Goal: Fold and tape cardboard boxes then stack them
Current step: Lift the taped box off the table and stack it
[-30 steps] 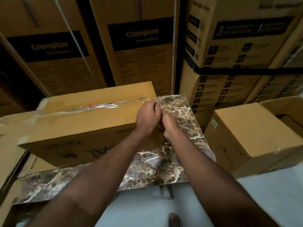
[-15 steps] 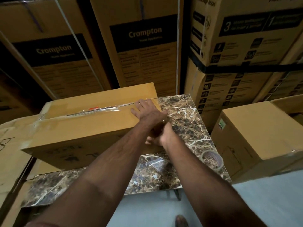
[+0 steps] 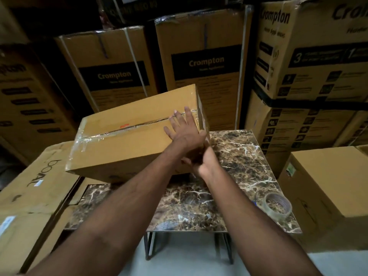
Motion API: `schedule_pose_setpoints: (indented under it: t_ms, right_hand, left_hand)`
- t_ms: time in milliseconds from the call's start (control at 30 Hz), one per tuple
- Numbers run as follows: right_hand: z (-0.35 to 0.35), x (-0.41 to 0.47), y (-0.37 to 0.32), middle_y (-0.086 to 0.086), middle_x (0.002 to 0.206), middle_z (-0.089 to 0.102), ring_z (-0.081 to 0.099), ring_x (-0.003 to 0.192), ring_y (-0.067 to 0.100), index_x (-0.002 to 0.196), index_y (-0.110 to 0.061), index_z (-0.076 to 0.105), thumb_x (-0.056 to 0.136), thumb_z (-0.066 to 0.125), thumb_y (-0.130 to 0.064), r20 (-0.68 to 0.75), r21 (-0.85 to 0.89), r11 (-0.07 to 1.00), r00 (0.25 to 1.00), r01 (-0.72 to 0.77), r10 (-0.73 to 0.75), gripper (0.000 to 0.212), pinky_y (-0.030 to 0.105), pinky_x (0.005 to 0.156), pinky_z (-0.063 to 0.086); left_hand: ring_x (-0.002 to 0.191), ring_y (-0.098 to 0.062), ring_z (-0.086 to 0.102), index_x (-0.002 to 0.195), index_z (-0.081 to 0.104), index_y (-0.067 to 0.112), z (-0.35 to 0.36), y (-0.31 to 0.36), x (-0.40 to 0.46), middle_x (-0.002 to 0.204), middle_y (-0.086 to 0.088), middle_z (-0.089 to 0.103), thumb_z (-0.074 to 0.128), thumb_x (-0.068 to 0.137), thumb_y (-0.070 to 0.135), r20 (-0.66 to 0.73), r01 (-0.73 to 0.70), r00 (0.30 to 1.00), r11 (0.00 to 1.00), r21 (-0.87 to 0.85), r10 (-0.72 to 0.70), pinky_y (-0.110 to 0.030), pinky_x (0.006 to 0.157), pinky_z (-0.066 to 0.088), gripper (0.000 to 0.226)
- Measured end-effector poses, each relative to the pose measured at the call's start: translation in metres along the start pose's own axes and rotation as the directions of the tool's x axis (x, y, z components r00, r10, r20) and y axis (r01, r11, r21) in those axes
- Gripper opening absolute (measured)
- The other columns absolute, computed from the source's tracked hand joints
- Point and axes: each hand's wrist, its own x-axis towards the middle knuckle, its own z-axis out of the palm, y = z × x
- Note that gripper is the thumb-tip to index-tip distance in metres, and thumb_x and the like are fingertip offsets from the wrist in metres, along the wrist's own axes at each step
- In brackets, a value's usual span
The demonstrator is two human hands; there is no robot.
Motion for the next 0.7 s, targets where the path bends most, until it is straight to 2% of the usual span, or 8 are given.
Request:
schedule_pose_setpoints:
  t_ms: [100, 267, 400, 467, 500, 567, 633, 700]
  right_hand:
    - [0.023, -0.017, 0.007, 0.017, 0.112, 0.072, 0.069, 0.097, 0.028, 0.122, -0.010, 0.067, 0.105, 0.042, -0.049, 0.001, -0.100, 0.992, 0.997, 0.076, -0.076, 0.049, 0.038, 0.073, 0.058]
    - [0.069, -0.049, 0.004, 0.016, 0.120, 0.070, 0.069, 0.105, 0.031, 0.132, -0.015, 0.061, 0.101, 0.047, -0.055, 0.017, -0.268, 0.932, 0.968, 0.245, -0.249, 0.053, 0.038, 0.064, 0.061]
    - [0.079, -0.068, -0.008, 0.002, 0.120, 0.066, 0.065, 0.104, 0.022, 0.134, -0.019, 0.051, 0.095, 0.058, -0.056, -0.034, -0.410, 0.809, 0.879, 0.422, -0.475, 0.054, 0.045, 0.086, 0.059]
    - [0.083, -0.073, -0.016, 0.003, 0.125, 0.066, 0.065, 0.110, 0.025, 0.135, -0.022, 0.049, 0.085, 0.063, -0.060, 0.008, -0.468, 0.741, 0.840, 0.482, -0.542, 0.064, 0.052, 0.094, 0.056]
    - [0.083, -0.076, -0.020, 0.003, 0.125, 0.066, 0.065, 0.111, 0.024, 0.134, -0.021, 0.048, 0.085, 0.064, -0.058, 0.033, -0.489, 0.710, 0.824, 0.507, -0.566, 0.063, 0.052, 0.094, 0.056]
    - [0.081, -0.082, -0.029, 0.002, 0.127, 0.064, 0.064, 0.110, 0.021, 0.135, -0.018, 0.045, 0.094, 0.064, -0.045, 0.058, -0.538, 0.652, 0.795, 0.535, -0.604, 0.053, 0.043, 0.084, 0.059]
    - [0.073, -0.081, -0.036, 0.000, 0.132, 0.061, 0.062, 0.114, 0.021, 0.147, -0.019, 0.034, 0.098, 0.064, -0.034, 0.067, -0.598, 0.598, 0.777, 0.534, -0.626, 0.060, 0.039, 0.083, 0.058]
    - [0.066, -0.081, -0.040, -0.002, 0.142, 0.057, 0.059, 0.123, 0.024, 0.157, -0.029, 0.019, 0.096, 0.065, -0.034, 0.076, -0.656, 0.551, 0.772, 0.516, -0.631, 0.077, 0.050, 0.099, 0.053]
  left_hand:
    - [0.148, -0.043, -0.023, 0.156, -0.019, 0.020, -0.029, -0.012, -0.019, 0.162, -0.020, -0.026, 0.046, 0.094, 0.044, -0.083, 0.002, 0.996, 0.997, -0.073, -0.008, -0.065, 0.117, -0.009, 0.094]
    - [0.149, -0.039, -0.024, 0.156, -0.021, 0.024, -0.075, -0.027, -0.052, 0.163, -0.009, -0.029, 0.043, 0.099, 0.039, -0.271, -0.104, 0.962, 0.960, -0.260, 0.031, -0.060, 0.116, -0.011, 0.087]
    - [0.149, -0.038, -0.021, 0.156, -0.021, 0.024, -0.092, -0.023, -0.071, 0.163, -0.008, -0.029, 0.042, 0.099, 0.039, -0.347, -0.209, 0.936, 0.889, -0.407, 0.062, -0.058, 0.118, -0.008, 0.086]
    - [0.151, -0.036, -0.006, 0.158, -0.009, 0.019, -0.098, -0.024, -0.078, 0.165, -0.011, -0.013, 0.044, 0.088, 0.043, -0.434, -0.264, 0.900, 0.836, -0.481, 0.035, -0.054, 0.120, 0.002, 0.091]
    - [0.149, -0.034, 0.011, 0.157, 0.001, 0.018, -0.099, -0.026, -0.082, 0.163, -0.011, 0.002, 0.044, 0.082, 0.043, -0.481, -0.306, 0.876, 0.790, -0.532, 0.015, -0.052, 0.120, 0.014, 0.090]
    - [0.126, -0.028, 0.043, 0.150, 0.017, 0.020, -0.102, -0.033, -0.084, 0.141, -0.005, 0.028, 0.049, 0.083, 0.042, -0.534, -0.342, 0.838, 0.655, -0.674, -0.111, -0.046, 0.101, 0.042, 0.078]
    - [0.119, -0.029, 0.050, 0.147, 0.019, 0.022, -0.115, -0.044, -0.077, 0.134, -0.003, 0.030, 0.054, 0.089, 0.047, -0.508, -0.299, 0.821, 0.561, -0.772, -0.261, -0.044, 0.089, 0.052, 0.072]
    - [0.134, -0.040, 0.040, 0.153, 0.014, 0.026, -0.134, -0.059, -0.060, 0.156, -0.009, 0.018, 0.058, 0.093, 0.051, -0.471, -0.222, 0.813, 0.566, -0.794, -0.342, -0.054, 0.099, 0.049, 0.079]
